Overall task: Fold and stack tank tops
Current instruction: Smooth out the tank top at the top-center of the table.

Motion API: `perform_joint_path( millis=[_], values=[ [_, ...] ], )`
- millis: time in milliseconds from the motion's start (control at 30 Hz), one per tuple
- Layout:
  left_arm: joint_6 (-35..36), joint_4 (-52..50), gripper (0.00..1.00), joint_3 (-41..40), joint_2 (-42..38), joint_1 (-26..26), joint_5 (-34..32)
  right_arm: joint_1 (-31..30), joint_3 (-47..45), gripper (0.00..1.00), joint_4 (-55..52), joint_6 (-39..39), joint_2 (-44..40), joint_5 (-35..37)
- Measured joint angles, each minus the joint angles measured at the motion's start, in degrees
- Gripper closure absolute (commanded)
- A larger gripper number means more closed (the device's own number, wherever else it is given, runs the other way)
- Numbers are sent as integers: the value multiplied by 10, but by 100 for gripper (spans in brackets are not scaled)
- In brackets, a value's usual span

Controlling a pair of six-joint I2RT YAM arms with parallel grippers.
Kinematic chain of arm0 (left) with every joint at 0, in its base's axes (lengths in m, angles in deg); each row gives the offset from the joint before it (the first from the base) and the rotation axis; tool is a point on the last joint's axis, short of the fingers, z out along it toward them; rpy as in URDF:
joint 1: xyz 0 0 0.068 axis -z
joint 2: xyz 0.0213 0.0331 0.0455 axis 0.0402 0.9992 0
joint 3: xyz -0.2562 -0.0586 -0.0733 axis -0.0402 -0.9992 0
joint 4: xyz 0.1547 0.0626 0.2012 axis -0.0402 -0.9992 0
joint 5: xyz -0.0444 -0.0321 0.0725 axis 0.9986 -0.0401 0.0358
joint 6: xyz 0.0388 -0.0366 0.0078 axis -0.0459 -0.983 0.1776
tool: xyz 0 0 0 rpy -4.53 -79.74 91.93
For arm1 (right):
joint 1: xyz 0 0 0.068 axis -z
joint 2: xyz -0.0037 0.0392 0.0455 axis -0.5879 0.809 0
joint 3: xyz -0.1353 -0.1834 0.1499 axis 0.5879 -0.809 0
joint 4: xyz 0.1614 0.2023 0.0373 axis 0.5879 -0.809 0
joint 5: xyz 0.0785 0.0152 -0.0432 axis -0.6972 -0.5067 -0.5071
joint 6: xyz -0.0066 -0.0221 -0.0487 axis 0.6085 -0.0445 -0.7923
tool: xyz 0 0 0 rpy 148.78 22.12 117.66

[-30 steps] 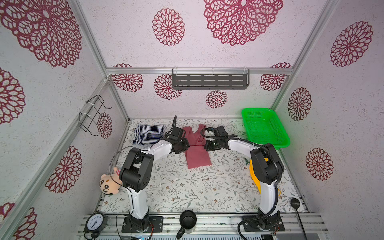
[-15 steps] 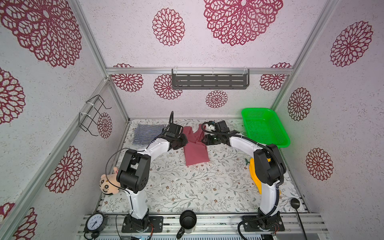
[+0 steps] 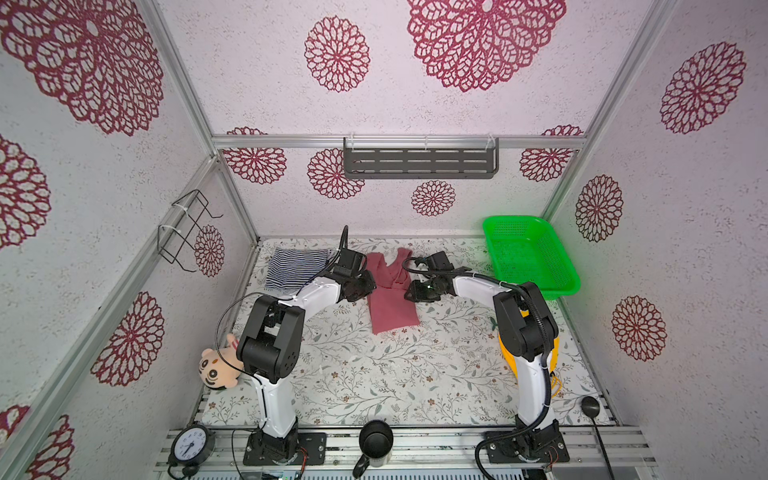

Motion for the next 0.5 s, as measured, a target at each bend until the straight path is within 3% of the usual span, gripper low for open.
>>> perform_joint_path(
  millis=[67, 133, 500],
  values=[
    [0, 0, 100, 0, 1, 0, 0, 0, 1, 91, 2, 0, 0, -4],
    [-1, 0, 100, 0, 1, 0, 0, 0, 2, 100, 2, 3, 0, -6],
    [3, -3, 100, 0, -3, 0, -2, 0, 2, 100, -11, -5, -23, 10]
  ],
)
